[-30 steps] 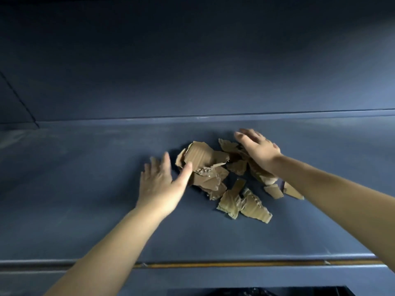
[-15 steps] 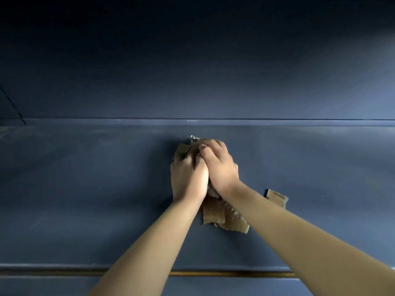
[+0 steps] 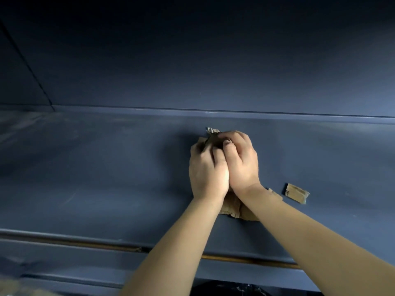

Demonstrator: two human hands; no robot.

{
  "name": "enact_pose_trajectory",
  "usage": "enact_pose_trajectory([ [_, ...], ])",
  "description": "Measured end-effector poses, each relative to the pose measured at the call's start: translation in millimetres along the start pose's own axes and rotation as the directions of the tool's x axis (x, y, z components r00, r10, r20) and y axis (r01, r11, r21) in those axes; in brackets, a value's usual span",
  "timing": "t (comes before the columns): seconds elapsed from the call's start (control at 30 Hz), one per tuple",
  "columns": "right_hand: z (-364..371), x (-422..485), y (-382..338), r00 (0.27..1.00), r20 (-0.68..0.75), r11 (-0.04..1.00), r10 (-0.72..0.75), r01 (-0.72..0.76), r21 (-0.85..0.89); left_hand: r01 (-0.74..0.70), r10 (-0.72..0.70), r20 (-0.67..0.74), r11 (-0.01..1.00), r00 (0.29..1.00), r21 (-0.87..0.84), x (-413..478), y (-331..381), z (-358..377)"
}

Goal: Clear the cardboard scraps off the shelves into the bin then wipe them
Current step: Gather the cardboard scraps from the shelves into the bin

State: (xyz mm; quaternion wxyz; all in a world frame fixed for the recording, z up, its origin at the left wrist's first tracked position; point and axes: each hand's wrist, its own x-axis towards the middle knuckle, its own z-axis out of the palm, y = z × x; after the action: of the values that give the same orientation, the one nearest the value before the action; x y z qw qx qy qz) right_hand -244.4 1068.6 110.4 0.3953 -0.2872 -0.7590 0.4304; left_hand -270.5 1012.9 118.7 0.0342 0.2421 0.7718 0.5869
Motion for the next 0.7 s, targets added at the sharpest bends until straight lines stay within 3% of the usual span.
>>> enact_pose_trajectory([
  [0.2,-1,-1,0,0.995,-0.078,0.996,-0.061,0.066,0.061,-0.119,0.115,-0.062,0.99,0.991,-0.072,1,-2,3],
  [0.4,-10,5,-19,0.973,-0.198,0.968,-0.117,0.157,0.196,-0.126,0.109,-0.101,0.977,0.989,-0.173,0,18,2],
  [0.7,-37,-19,-47,0.943,-0.236,0.919,-0.234,0.294,0.262,-0.241,0.203,-0.159,0.93,0.966,-0.277,-31,46,-10],
])
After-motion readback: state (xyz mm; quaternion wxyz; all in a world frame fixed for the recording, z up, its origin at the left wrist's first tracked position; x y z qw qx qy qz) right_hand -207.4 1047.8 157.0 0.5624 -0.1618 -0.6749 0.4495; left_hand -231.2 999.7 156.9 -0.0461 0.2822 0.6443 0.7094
